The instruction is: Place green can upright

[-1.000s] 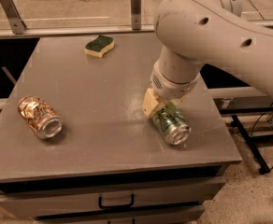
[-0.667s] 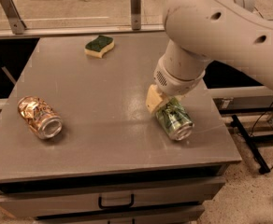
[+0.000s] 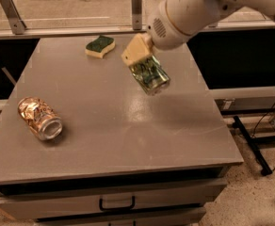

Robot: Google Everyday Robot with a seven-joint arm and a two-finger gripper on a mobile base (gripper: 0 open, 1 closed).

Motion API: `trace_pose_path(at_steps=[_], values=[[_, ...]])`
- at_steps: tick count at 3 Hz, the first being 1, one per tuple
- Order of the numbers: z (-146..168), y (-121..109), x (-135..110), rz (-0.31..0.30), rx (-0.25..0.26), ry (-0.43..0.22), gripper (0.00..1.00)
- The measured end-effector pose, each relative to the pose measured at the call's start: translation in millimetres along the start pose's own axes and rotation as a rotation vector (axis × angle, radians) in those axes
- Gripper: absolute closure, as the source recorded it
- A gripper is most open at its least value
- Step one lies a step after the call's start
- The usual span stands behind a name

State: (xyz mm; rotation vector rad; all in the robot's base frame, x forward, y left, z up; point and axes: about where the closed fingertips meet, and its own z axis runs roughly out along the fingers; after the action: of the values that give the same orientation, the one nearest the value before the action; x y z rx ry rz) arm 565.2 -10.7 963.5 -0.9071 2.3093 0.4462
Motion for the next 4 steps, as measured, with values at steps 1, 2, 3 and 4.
trace_pose_path(at_steps=[1, 2, 3, 4], values=[[-21.9, 10.2, -31.4, -0.067, -0.038, -0.082, 1.00], [-22.1, 10.1, -31.2, -0.068, -0.035, -0.081, 1.00], [-27.5, 5.5, -39.9, -0.066, -0.023, -0.164, 1.00], [-20.2, -9.0, -52.0, -0.061, -0.061, -0.339, 1.00]])
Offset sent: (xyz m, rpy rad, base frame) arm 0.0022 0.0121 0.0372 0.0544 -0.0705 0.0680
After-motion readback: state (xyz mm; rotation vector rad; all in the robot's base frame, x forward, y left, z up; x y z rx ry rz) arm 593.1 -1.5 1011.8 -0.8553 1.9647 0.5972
